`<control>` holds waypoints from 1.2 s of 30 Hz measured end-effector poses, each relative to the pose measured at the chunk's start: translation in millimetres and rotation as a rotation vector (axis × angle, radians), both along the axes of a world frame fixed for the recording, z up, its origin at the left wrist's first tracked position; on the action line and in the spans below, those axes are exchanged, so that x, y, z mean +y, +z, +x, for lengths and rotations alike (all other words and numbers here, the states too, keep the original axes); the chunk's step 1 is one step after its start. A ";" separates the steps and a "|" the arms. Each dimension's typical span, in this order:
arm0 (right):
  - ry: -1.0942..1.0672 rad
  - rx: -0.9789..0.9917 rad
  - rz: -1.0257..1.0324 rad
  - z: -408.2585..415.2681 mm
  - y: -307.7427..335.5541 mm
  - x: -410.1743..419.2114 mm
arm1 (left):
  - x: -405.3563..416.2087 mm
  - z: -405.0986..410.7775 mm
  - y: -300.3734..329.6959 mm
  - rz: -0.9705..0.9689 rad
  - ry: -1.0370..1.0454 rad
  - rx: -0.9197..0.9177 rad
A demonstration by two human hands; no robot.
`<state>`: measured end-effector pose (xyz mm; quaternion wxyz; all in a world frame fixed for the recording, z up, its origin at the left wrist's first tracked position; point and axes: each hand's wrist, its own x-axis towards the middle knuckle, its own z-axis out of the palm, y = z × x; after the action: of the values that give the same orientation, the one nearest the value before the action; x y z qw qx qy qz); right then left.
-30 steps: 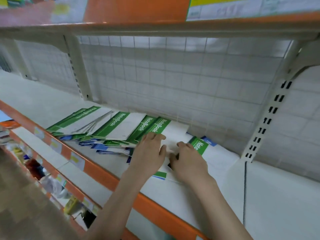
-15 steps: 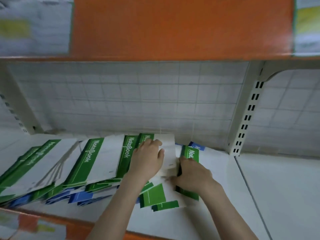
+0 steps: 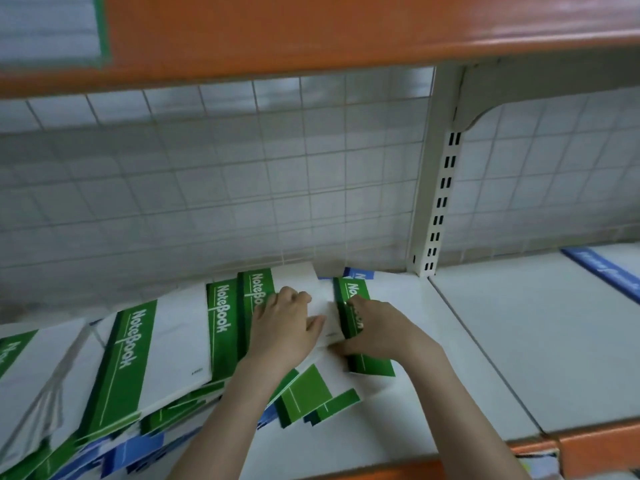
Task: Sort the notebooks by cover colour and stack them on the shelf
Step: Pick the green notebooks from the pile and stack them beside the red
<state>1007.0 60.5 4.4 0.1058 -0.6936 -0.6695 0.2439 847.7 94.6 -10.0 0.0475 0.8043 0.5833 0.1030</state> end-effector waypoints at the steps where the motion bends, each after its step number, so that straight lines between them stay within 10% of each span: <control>1: -0.001 -0.004 0.006 0.8 -0.3 -0.6 | -0.2 1.1 -2.4 -0.017 0.001 0.001; 26: -0.067 0.057 0.333 -65.3 48.2 14.0 | -16.9 -21.4 9.8 -0.049 0.280 0.027; 36: 0.056 -0.012 0.184 -101.3 30.8 26.3 | -6.8 -47.2 7.1 -0.292 0.202 -0.977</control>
<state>905.7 86.8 35.2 0.1582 -0.6635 -0.7088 0.1799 800.5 87.8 -2.9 0.4159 0.5870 0.5760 0.3881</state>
